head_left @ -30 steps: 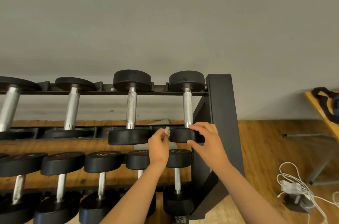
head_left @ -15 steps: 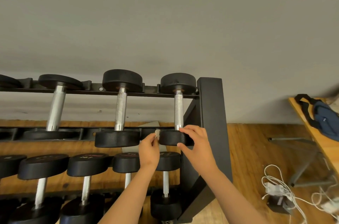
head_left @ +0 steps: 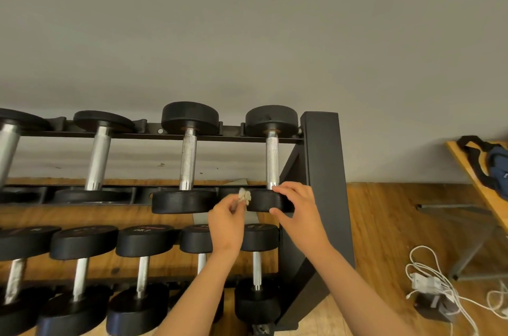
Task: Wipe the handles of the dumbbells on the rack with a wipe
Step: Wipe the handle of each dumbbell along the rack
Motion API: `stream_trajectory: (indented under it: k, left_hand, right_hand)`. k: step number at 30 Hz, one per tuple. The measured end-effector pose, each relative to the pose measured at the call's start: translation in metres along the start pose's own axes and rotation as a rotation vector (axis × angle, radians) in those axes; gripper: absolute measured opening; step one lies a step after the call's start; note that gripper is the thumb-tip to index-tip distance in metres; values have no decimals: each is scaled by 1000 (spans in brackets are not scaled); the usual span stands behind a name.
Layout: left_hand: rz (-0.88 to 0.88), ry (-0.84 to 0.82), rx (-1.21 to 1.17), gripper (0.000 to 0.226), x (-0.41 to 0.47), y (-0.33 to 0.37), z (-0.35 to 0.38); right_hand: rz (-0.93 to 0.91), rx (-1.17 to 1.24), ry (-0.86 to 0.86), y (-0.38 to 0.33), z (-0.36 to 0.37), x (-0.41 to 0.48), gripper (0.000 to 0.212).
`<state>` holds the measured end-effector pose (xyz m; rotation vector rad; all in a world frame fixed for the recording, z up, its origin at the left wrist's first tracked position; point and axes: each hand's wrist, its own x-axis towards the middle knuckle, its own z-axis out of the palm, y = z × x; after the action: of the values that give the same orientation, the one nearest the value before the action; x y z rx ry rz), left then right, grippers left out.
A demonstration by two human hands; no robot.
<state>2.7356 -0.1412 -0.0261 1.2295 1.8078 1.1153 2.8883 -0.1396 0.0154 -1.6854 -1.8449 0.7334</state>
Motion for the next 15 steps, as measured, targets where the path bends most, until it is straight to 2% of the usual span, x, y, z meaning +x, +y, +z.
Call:
stream_trajectory:
  k: [3, 9, 13, 15]
  left_hand:
    - [60, 9, 12, 12, -22, 5, -1]
    - [190, -38, -30, 13, -1, 35, 5]
    - [236, -180, -74, 22, -19, 42, 6]
    - [189, -214, -160, 23, -18, 51, 10]
  right_hand:
    - [-15, 6, 23, 1, 2, -1, 45]
    - [-28, 83, 6, 4, -1, 3, 43]
    - [-58, 230, -37, 6, -11, 3, 43]
    - [-45, 318, -73, 7, -17, 3, 40]
